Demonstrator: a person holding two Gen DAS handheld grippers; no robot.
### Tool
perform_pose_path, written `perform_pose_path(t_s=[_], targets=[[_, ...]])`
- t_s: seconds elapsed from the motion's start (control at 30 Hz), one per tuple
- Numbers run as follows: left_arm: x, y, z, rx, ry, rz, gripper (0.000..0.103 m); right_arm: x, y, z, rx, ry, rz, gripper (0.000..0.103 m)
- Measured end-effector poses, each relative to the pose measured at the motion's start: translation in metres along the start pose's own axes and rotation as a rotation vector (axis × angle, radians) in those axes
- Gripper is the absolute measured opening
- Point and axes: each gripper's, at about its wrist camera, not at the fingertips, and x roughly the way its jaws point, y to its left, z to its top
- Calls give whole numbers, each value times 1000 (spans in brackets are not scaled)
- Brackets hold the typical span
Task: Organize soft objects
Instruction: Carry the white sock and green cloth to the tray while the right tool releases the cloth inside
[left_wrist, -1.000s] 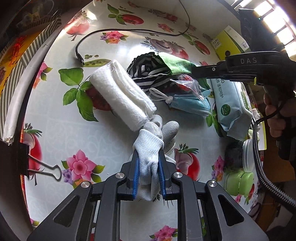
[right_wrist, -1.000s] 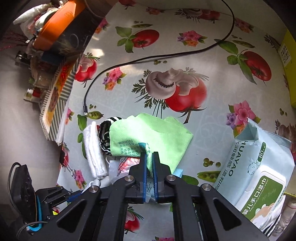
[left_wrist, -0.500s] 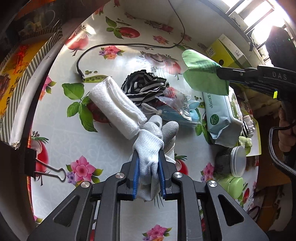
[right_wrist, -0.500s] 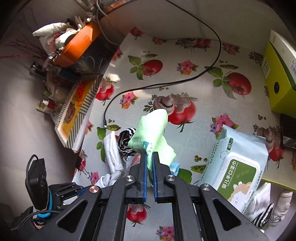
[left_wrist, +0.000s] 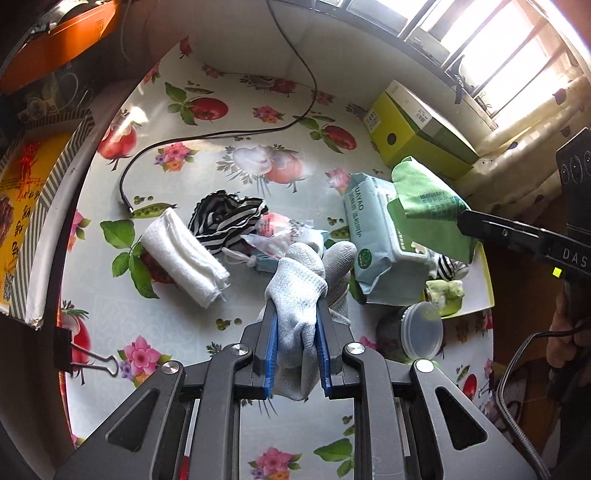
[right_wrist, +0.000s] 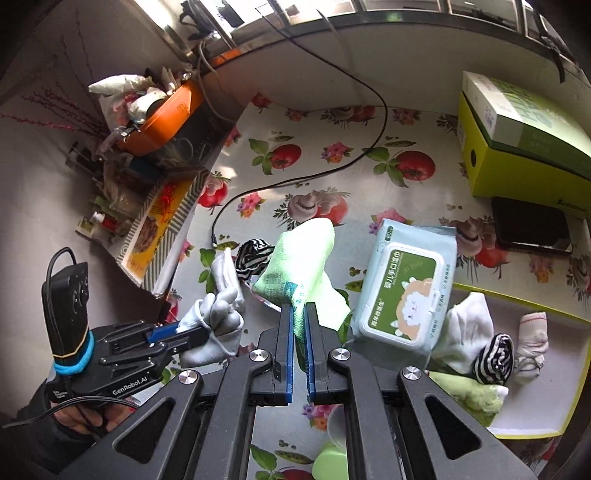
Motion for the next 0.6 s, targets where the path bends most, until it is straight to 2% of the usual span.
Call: perform_pose_path(t_s=[0.27, 0.6], targets=[[-1, -32, 12, 60, -5, -33, 19, -31, -21, -18, 44, -48, -45, 5], [1, -62, 25, 119, -2, -43, 19, -51, -44, -32, 93, -88, -68, 5]])
